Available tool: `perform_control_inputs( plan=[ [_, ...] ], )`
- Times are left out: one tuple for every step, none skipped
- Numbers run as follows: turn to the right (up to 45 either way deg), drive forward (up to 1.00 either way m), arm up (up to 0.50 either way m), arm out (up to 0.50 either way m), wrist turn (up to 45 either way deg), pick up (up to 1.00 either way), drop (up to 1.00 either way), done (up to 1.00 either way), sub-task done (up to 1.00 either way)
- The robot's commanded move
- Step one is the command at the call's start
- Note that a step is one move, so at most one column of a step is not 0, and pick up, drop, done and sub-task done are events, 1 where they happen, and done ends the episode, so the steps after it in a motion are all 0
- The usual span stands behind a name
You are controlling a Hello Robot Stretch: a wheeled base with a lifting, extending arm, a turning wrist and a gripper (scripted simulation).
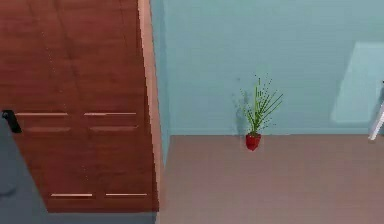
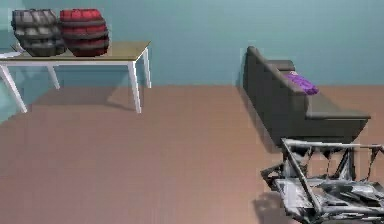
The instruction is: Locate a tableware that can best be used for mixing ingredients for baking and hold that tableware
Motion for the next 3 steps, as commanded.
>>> perform_control_inputs(
  plan=[
    [-45.0, 0.00, 0.00, 0.00, 0.0, 0.00, 0.00, 0.00, 0.00],
    [-42.0, 0.00, 0.00, 0.00, 0.0, 0.00, 0.00, 0.00, 0.00],
    [0.0, 1.00, 0.00, 0.00, 0.0, 0.00, 0.00, 0.00, 0.00]
  ],
)
